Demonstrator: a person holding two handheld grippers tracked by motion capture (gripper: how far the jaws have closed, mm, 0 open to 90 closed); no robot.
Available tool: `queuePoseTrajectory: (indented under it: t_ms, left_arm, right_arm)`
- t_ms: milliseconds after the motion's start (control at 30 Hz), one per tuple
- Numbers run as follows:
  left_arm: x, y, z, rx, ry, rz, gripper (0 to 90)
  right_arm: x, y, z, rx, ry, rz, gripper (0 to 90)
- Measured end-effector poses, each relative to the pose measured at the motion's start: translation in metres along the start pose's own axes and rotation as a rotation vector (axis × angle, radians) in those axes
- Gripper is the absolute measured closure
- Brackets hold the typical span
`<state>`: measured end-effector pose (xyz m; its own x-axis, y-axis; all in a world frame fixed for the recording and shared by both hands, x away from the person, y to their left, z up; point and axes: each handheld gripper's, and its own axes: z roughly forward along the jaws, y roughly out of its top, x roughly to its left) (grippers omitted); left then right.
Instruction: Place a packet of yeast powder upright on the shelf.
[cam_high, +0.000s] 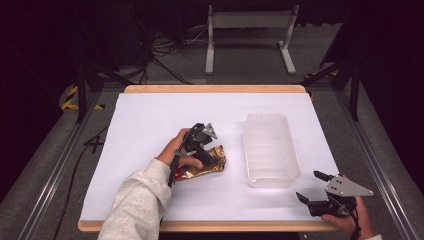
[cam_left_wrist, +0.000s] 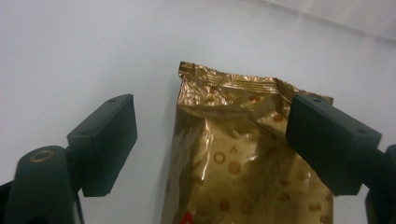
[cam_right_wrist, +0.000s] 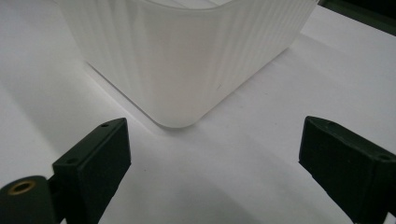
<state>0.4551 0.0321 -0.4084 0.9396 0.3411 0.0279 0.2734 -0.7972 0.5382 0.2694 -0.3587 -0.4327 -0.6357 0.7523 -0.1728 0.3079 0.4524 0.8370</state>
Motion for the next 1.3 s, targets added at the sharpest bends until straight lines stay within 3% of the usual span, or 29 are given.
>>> queuePoseTrajectory:
  t_ms: [67, 100, 133, 200, 267, 333, 400, 467, 567, 667, 733, 800, 933, 1000, 1033, 1067, 1100, 1167, 1233, 1300]
  left_arm:
    - [0.0, 0.003, 0.003, 0.017, -0.01, -0.001, 17.3]
    - [0.003, 0.009, 0.01, 0.06, -0.044, -0.002, 17.2]
    - [0.003, 0.009, 0.01, 0.06, -0.044, -0.002, 17.2]
    - [0.004, 0.013, 0.019, 0.112, -0.063, 0.004, 17.4]
    - [0.005, 0.016, 0.025, 0.138, -0.098, 0.001, 17.4]
    - [0.003, 0.017, 0.027, 0.153, -0.13, -0.001, 22.9]
    - [0.001, 0.019, 0.025, 0.158, -0.143, 0.025, 28.3]
    - [0.001, 0.02, 0.021, 0.163, -0.146, 0.028, 39.8]
    - [0.003, 0.02, 0.017, 0.136, -0.159, 0.012, 56.9]
    - [0.002, 0.018, 0.011, 0.115, -0.171, 0.007, 64.8]
    - [0.0, 0.018, 0.008, 0.12, -0.16, 0.021, 70.6]
    - [-0.004, 0.02, 0.001, 0.092, -0.149, 0.037, 75.7]
    - [-0.008, 0.021, -0.011, 0.045, -0.122, 0.034, 80.6]
    - [-0.013, 0.021, -0.026, 0.016, -0.074, 0.046, 82.6]
    - [-0.016, 0.02, -0.04, -0.03, -0.048, 0.044, 83.2]
    - [-0.016, 0.02, -0.04, -0.03, -0.048, 0.044, 84.3]
    - [-0.018, 0.018, -0.055, -0.082, -0.024, 0.034, 84.3]
    - [-0.021, 0.013, -0.068, -0.148, -0.028, 0.028, 85.9]
    - [-0.029, 0.005, -0.082, -0.17, 0.014, 0.043, 86.4]
    - [-0.03, 0.003, -0.086, -0.181, 0.022, 0.039, 86.6]
  right_arm:
    - [0.0, 0.0, 0.0, -0.001, 0.001, -0.007, 9.7]
    - [0.001, 0.001, -0.001, -0.004, 0.004, -0.007, 9.7]
    - [0.001, 0.001, -0.001, -0.004, 0.004, -0.007, 9.7]
    - [0.0, 0.001, 0.0, -0.002, 0.006, -0.007, 9.7]
    - [0.001, 0.0, 0.0, -0.001, 0.009, -0.01, 9.7]
    - [0.001, 0.001, 0.0, 0.003, 0.008, -0.012, 9.8]
    - [0.001, 0.001, 0.0, 0.0, 0.011, -0.009, 9.8]
    - [0.001, 0.0, -0.001, 0.002, 0.011, -0.01, 9.8]
    - [0.001, 0.001, -0.001, 0.002, 0.011, -0.009, 9.8]
    - [0.001, 0.001, 0.0, 0.007, 0.01, -0.014, 9.9]
    - [0.002, 0.001, 0.0, 0.007, 0.01, -0.014, 10.0]
    - [0.001, 0.002, 0.0, 0.009, 0.011, -0.012, 10.0]
    - [0.0, 0.002, 0.0, 0.008, 0.01, -0.007, 10.1]
    - [-0.001, 0.002, -0.001, 0.002, 0.011, -0.006, 10.1]
    - [-0.001, 0.002, -0.001, 0.002, 0.011, -0.005, 10.2]
    - [-0.001, 0.002, -0.001, 0.002, 0.011, -0.005, 10.2]
    - [-0.001, 0.003, -0.001, -0.002, 0.014, -0.002, 10.2]
    - [0.0, 0.003, -0.002, -0.002, 0.001, -0.007, 10.4]
    - [0.0, 0.004, -0.002, -0.008, -0.002, 0.0, 10.4]
    - [0.0, 0.004, -0.002, -0.005, -0.006, 0.0, 10.5]
